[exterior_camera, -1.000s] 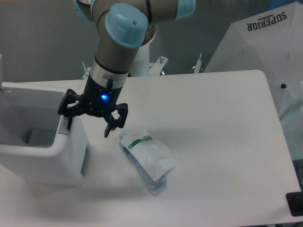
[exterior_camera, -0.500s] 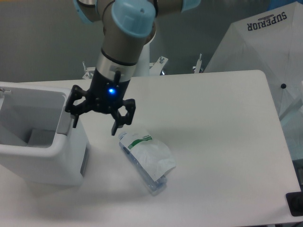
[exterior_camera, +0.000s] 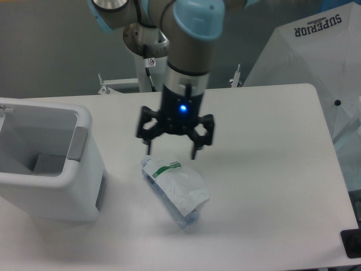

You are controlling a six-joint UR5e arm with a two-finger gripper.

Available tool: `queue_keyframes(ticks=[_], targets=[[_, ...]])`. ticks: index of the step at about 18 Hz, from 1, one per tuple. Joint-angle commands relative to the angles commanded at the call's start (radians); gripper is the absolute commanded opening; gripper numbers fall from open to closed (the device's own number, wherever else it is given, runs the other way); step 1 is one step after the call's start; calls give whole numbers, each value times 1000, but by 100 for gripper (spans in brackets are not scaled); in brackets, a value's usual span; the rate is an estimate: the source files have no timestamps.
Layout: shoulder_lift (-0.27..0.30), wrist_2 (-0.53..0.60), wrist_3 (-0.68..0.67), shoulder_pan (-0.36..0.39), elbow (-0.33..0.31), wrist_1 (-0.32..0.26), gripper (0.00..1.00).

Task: Open the trash can
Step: 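Raise the gripper away from the opened trash can over the bag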

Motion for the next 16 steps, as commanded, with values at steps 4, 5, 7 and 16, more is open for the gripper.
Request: queue_keyframes(ticks=[4, 5, 7, 16], targets=[[-72, 40, 92, 15, 28, 40, 100], [-84, 43, 127, 41, 22, 79, 100], [-92, 49, 210, 86, 20, 109, 100], [-166, 197, 465, 106, 8, 107, 100]])
